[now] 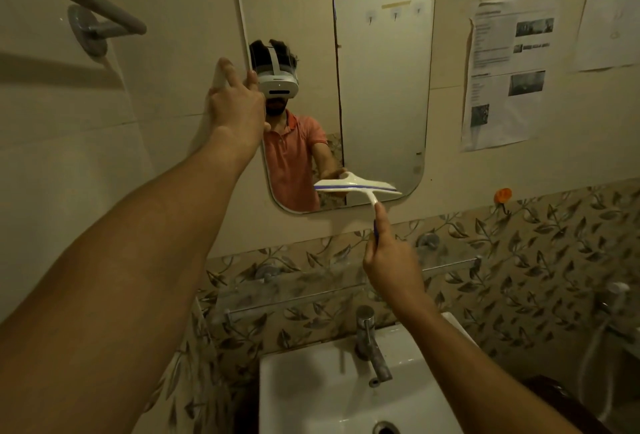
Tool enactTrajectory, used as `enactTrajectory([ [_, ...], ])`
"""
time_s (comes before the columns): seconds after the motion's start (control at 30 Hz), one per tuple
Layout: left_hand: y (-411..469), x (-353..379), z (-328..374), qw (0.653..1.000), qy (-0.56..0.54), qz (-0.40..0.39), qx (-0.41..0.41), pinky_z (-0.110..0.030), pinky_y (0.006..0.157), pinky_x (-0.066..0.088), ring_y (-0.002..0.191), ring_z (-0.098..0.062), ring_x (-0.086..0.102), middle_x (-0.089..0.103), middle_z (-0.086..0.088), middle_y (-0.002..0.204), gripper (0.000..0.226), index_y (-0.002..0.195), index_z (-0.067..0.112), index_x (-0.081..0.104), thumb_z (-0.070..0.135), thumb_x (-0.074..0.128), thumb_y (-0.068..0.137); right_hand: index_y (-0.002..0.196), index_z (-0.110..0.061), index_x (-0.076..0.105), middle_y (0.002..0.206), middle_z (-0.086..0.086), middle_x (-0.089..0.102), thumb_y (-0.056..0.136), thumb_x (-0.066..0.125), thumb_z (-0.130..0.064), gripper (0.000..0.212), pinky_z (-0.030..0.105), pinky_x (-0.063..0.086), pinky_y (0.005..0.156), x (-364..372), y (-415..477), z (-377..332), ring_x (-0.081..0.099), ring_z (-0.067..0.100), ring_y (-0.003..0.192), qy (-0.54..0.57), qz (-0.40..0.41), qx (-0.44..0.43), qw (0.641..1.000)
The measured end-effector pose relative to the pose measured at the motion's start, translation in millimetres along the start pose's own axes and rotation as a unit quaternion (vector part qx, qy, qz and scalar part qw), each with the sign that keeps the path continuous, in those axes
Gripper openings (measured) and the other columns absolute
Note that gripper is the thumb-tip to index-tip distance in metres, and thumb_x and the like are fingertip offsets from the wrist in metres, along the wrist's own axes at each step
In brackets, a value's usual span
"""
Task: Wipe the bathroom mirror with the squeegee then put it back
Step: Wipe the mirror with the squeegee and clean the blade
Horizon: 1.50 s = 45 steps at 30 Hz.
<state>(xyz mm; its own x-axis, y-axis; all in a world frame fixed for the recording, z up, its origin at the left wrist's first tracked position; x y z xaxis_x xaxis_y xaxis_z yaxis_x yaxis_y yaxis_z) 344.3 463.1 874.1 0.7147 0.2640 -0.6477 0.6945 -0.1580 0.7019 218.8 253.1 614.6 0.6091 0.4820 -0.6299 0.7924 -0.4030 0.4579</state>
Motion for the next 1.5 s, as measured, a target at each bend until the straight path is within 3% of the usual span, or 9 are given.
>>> enactTrajectory([
  [0.13, 0, 1, 1, 1.0, -0.008, -0.006, -0.001, -0.047, 0.088, 0.054, 0.122, -0.049, 0.053, -0.001, -0.033, 0.161, 0.097, 0.161, 0.016, 0.014, 0.052, 0.069, 0.089, 0.159, -0.043, -0.008, 0.068, 0.004, 0.058, 0.109, 0.036, -0.029, 0.068, 0.033, 0.046, 0.048, 20, -14, 8, 0.055, 0.018, 0.056, 0.032, -0.016, 0.021, 0.999],
  [0.27, 1, 2, -1, 1.0, -0.01, 0.002, -0.004, -0.046, 0.085, 0.055, 0.117, -0.049, 0.056, 0.0, -0.033, 0.161, 0.099, 0.161, 0.018, 0.014, 0.054, 0.069, 0.088, 0.16, -0.044, -0.002, 0.067, 0.003, 0.059, 0.108, 0.036, -0.032, 0.066, 0.041, 0.054, 0.055, 39, -22, 19, 0.058, 0.018, 0.057, 0.046, -0.049, 0.049, 0.997],
  [0.57, 4, 5, -3, 0.999, -0.04, 0.004, -0.008, -0.043, 0.086, 0.055, 0.116, -0.047, 0.057, -0.003, -0.03, 0.162, 0.099, 0.161, 0.019, 0.013, 0.053, 0.07, 0.088, 0.161, -0.044, 0.001, 0.067, 0.0, 0.059, 0.107, 0.042, -0.028, 0.07, 0.033, 0.051, 0.055, 31, -34, 32, 0.058, 0.015, 0.058, 0.076, -0.037, 0.051, 0.995],
  [0.7, 3, 4, -2, 1.0, -0.022, 0.004, -0.011, -0.042, 0.085, 0.056, 0.117, -0.046, 0.057, -0.002, -0.031, 0.162, 0.101, 0.161, 0.018, 0.012, 0.056, 0.069, 0.087, 0.16, -0.046, 0.002, 0.065, 0.0, 0.058, 0.107, 0.045, -0.027, 0.071, 0.028, 0.046, 0.048, -3, -19, 21, 0.056, 0.013, 0.053, 0.061, -0.021, 0.021, 0.998],
  [0.87, 2, 1, -2, 1.0, -0.021, 0.001, -0.012, -0.042, 0.092, 0.054, 0.119, -0.042, 0.058, -0.001, -0.032, 0.161, 0.098, 0.161, 0.017, 0.014, 0.054, 0.069, 0.089, 0.161, -0.044, 0.011, 0.068, 0.003, 0.059, 0.108, 0.044, -0.03, 0.064, 0.044, 0.057, 0.055, -86, 35, -22, 0.059, 0.018, 0.056, 0.09, 0.061, -0.053, 0.993],
  [1.13, 0, -1, -2, 0.999, -0.038, -0.002, -0.016, -0.04, 0.092, 0.054, 0.12, -0.039, 0.057, -0.004, -0.03, 0.16, 0.096, 0.161, 0.018, 0.013, 0.051, 0.068, 0.09, 0.159, -0.045, 0.016, 0.082, 0.005, 0.056, 0.109, 0.037, -0.045, 0.055, 0.032, 0.054, 0.057, -222, 159, -127, 0.058, 0.017, 0.065, 0.054, 0.147, -0.145, 0.977],
  [1.3, 4, 3, -2, 1.0, -0.011, -0.011, -0.019, -0.038, 0.084, 0.056, 0.12, -0.043, 0.056, -0.005, -0.031, 0.161, 0.101, 0.162, 0.019, 0.007, 0.058, 0.065, 0.089, 0.161, -0.039, 0.016, 0.088, 0.005, 0.057, 0.11, 0.036, -0.038, 0.055, 0.033, 0.053, 0.063, -247, 189, -164, 0.058, 0.016, 0.07, -0.013, 0.156, -0.162, 0.974],
  [1.5, -1, 0, -1, 1.0, -0.016, -0.006, -0.014, -0.04, 0.087, 0.055, 0.119, -0.042, 0.057, -0.004, -0.031, 0.162, 0.097, 0.162, 0.018, 0.007, 0.052, 0.065, 0.092, 0.162, -0.04, 0.004, 0.079, 0.006, 0.053, 0.111, 0.035, -0.03, 0.061, 0.036, 0.055, 0.053, -223, 177, -149, 0.056, 0.018, 0.063, -0.049, 0.139, -0.124, 0.981],
])
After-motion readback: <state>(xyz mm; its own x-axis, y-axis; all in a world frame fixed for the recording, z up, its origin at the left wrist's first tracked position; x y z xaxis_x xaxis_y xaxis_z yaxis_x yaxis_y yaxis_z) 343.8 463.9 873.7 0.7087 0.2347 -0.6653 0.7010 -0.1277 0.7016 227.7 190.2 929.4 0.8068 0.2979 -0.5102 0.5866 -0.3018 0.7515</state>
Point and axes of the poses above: each hand's wrist, its own y-axis towards the middle knuckle, its own x-axis out of the palm, z = x × y, the point moved 10 cm from there along y, towards the middle knuckle
